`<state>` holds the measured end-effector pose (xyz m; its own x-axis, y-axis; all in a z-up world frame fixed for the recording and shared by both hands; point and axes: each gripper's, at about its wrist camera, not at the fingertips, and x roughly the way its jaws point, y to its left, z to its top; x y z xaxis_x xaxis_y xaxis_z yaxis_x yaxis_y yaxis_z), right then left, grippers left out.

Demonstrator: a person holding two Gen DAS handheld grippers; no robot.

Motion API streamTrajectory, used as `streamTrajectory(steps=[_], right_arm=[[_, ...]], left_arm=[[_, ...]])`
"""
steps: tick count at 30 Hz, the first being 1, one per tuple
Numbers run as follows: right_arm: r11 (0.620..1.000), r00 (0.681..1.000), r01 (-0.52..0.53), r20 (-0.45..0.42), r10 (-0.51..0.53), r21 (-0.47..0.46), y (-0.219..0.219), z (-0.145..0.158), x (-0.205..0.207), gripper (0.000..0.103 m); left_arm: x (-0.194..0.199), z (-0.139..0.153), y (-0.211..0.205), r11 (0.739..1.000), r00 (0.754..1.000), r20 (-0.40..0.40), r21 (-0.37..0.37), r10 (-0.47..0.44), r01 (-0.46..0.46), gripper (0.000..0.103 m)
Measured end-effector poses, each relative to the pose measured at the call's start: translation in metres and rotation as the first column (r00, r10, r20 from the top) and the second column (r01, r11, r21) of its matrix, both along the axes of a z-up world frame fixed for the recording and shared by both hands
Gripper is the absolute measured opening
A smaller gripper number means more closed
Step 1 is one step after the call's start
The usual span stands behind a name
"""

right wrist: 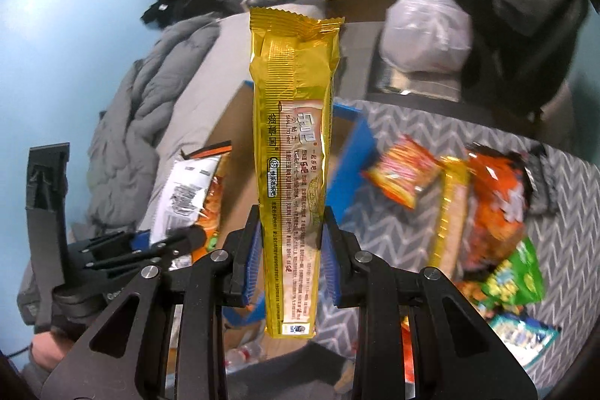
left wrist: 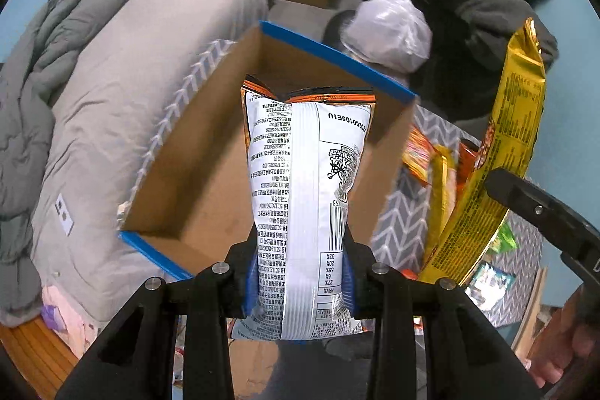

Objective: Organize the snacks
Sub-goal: 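Lift the yellow bar and white chip bag toward the open box, then release the yellow bar and white chip bag into the box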

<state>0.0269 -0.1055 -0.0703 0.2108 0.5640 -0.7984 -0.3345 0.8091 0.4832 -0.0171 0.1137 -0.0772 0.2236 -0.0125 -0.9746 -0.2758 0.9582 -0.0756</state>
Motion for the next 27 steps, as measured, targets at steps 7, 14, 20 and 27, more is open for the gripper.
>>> streamTrajectory(steps=[7,14,20,27], right_arm=[[0.997,0.997,-0.076,-0.012,0.076,0.008,0.049,-0.006,0.016,0.028],[0.995,0.991,-0.099,-0.086,0.100,0.013,0.085,-0.034,0.027,0.028],[0.993,0.981,-0.117,-0.157,0.113,-0.015,0.104,-0.061,0.028,0.028],[0.989,0.971,-0.135,-0.204,0.121,-0.055,0.117,-0.074,0.023,0.030]], left_arm=[[0.001,-0.009,0.031,0.998,0.999,-0.005,0.024,0.054,-0.054,0.035],[0.000,-0.026,0.047,0.996,0.997,-0.023,0.049,0.076,-0.075,0.035],[0.003,-0.043,0.050,0.996,0.996,-0.048,0.059,0.074,-0.071,0.035],[0.000,-0.052,0.052,0.995,0.995,-0.069,0.062,0.077,-0.072,0.036]])
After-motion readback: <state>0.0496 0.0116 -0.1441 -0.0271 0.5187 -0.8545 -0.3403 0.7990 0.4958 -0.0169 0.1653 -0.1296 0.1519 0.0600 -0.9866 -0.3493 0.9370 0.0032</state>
